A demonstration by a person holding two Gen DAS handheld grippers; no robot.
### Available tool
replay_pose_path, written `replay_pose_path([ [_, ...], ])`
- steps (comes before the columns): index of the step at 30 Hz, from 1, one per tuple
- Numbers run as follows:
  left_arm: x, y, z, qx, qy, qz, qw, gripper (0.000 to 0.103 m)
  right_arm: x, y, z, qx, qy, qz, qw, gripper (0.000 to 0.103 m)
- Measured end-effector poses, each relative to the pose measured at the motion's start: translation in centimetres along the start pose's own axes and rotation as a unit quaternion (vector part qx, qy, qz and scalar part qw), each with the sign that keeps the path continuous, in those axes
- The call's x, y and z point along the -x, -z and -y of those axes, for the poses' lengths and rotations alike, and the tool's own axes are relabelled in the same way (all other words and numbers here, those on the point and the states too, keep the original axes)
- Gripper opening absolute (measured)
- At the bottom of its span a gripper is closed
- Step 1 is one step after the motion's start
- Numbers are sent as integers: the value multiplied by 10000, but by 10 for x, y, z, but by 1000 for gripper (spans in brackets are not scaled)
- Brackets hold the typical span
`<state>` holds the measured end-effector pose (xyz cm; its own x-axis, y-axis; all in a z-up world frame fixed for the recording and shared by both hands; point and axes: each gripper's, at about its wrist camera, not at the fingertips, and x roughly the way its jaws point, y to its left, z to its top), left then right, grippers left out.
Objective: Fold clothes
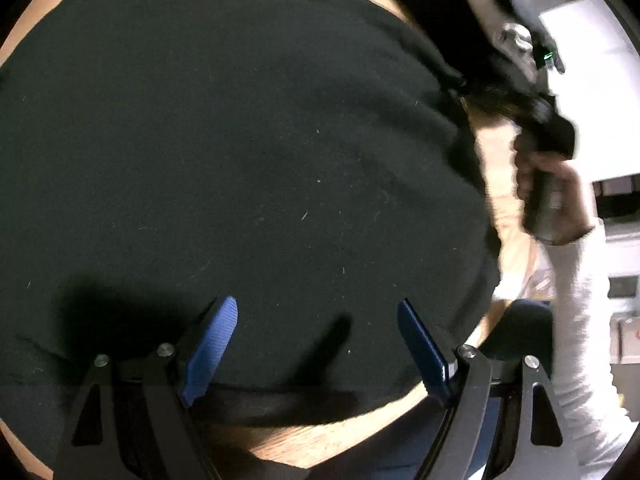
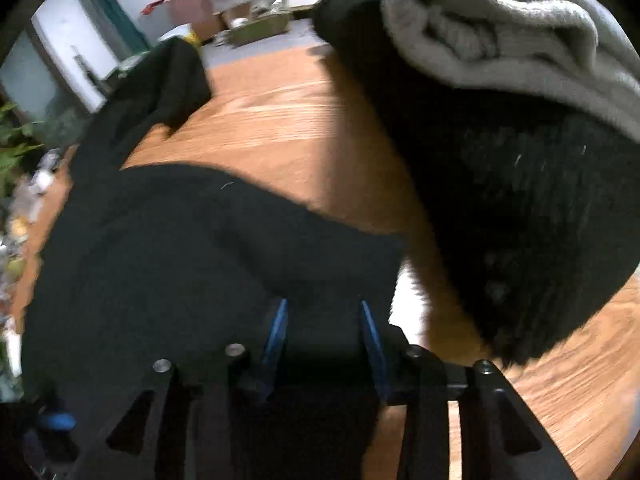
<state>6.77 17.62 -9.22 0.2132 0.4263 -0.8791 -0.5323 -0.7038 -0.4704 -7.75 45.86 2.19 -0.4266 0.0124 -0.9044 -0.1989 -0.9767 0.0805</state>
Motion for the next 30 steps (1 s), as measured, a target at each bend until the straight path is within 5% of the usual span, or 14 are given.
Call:
replay_pose_path([
  [6,6,5,-4,160,-9,55,9999,82,18,9,-14,364,419,280,9981,42],
  [10,9,-13,27,-71,73,353,9993,82,38,41,-29,704,-274,74,9971,53],
  [14,-2,-49,59,-324,14,645,9974,82,26,84,-41,1193,-358,-489,9910,55],
  [17,-11,-76,84,-514,-31,863,9949,82,32,114,-46,1682,-490,-330,9840,76],
  [19,-17,-94,100,-640,-60,1008,9928,82,37,126,-38,1723,-782,-379,9812,77],
  [20,-22,-103,107,-734,-224,1044,9916,82,40,128,-28,1601,-984,-416,9813,77],
  [22,-44,-110,118,-1097,-1158,910,9830,82,41,126,-7,1197,-1161,-433,9850,74],
  [25,-71,-98,123,-1405,-1620,512,9754,81,41,113,22,671,-1019,-254,9922,70],
  [28,-73,-74,115,-1075,-882,442,9893,81,38,93,44,257,-851,7,9960,50],
  [30,-68,-60,109,-868,-437,613,9934,81,38,81,46,63,-1128,44,9936,34],
])
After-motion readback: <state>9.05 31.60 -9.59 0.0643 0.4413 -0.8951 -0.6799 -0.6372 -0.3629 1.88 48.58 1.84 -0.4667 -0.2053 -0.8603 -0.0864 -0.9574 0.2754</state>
